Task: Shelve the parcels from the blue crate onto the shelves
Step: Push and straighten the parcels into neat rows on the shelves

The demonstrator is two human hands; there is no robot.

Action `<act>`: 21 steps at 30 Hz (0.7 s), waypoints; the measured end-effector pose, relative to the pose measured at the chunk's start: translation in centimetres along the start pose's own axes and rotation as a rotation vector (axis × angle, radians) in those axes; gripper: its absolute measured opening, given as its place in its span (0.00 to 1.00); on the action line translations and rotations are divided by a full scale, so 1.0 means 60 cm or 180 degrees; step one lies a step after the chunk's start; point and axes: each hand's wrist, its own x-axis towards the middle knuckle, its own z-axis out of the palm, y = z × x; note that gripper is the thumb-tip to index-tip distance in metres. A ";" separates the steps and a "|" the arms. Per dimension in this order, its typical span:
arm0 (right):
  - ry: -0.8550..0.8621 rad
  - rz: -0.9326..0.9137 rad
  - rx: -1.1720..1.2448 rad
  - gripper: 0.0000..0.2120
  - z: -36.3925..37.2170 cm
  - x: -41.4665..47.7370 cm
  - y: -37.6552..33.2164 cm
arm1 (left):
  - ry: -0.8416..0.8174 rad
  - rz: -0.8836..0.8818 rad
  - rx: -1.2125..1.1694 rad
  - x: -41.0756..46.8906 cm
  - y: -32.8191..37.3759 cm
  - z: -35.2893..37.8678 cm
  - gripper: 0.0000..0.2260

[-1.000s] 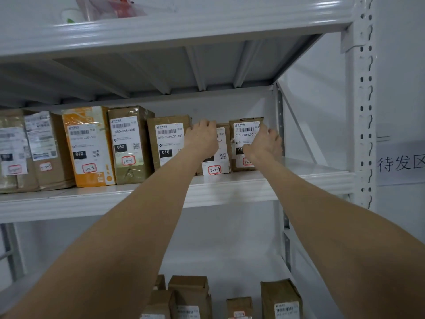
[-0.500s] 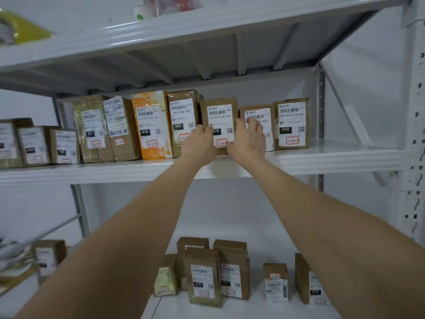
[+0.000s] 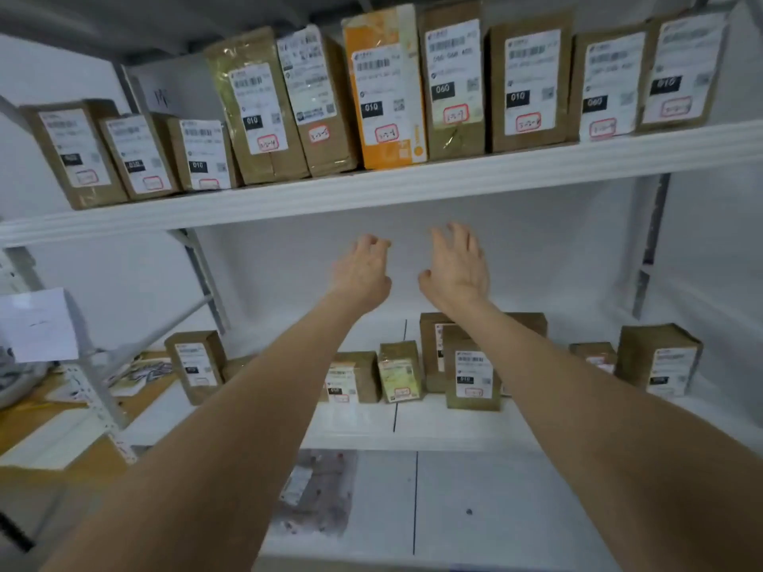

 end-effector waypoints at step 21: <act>-0.1597 -0.0234 -0.0202 0.42 0.417 -0.077 -0.194 | -0.1370 -0.0587 0.0127 -0.109 -0.365 0.287 0.30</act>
